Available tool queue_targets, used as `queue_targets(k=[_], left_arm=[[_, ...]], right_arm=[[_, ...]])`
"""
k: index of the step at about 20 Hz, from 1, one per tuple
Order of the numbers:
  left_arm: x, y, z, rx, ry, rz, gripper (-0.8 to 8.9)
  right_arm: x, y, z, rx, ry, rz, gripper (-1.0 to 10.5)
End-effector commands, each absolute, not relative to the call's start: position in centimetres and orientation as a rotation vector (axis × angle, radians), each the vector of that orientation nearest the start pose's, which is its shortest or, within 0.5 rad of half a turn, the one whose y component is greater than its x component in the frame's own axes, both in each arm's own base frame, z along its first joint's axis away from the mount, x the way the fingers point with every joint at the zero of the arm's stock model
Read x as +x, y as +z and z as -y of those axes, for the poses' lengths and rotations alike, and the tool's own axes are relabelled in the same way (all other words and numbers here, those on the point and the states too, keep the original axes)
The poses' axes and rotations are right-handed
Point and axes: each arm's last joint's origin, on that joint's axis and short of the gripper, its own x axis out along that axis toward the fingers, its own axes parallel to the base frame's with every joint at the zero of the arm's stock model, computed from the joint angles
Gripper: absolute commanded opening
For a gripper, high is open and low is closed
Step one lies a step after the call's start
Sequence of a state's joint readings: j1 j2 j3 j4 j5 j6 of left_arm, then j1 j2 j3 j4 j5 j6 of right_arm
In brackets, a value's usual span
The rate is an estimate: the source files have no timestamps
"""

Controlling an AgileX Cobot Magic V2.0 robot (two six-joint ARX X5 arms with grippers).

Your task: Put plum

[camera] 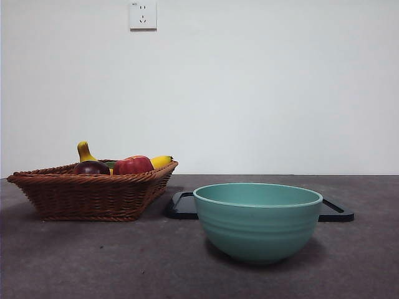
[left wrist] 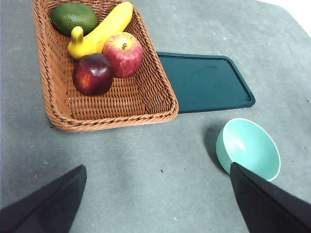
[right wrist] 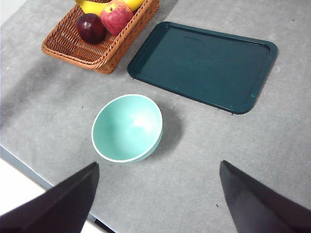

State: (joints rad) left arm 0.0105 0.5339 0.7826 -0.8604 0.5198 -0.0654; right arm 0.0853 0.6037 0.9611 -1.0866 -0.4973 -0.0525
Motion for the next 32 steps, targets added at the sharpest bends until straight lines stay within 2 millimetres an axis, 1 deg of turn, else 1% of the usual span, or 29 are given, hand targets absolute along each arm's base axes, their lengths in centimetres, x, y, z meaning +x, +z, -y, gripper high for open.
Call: queue_targets(k=[1, 4, 8, 11, 15, 19, 22, 28, 32], left_arm=[[9.7, 30.9, 1.4, -0.213, -0.484, -0.601, 4.69], [11.4, 31.2, 1.6, -0.222, -0.488, -0.613, 4.69], [15.1, 32.1, 2.2, -0.201, -0.455, -0.640, 4.68], [18.3, 32.3, 3.4, -0.161, -0.424, -0.687, 4.68], [22.3, 31.5, 5.6, -0.087, -0.379, -0.752, 4.67], [26.0, 30.0, 7.7, -0.015, -0.308, -0.774, 4.67], [27.9, 28.1, 8.7, 0.000, -0.313, -0.800, 4.67], [30.9, 23.8, 10.2, 0.035, -0.302, -0.873, 4.67], [32.0, 21.8, 10.5, 0.046, -0.290, -0.904, 4.67]], right_arm=[[8.0, 33.8, -2.1, 0.097, 0.579, -0.692, 4.0], [8.0, 33.8, -2.1, 0.098, 0.579, -0.692, 4.0], [8.0, 33.8, -2.1, 0.098, 0.579, -0.692, 4.0], [8.0, 33.8, -2.1, 0.097, 0.579, -0.692, 4.0], [8.1, 33.8, -2.1, 0.098, 0.578, -0.692, 4.0], [8.0, 33.8, -2.1, 0.098, 0.578, -0.692, 4.0], [8.0, 33.8, -2.1, 0.110, 0.574, -0.696, 4.0], [8.0, 33.8, -2.1, 0.114, 0.572, -0.697, 4.0], [8.0, 33.8, -2.1, 0.115, 0.573, -0.698, 4.0]])
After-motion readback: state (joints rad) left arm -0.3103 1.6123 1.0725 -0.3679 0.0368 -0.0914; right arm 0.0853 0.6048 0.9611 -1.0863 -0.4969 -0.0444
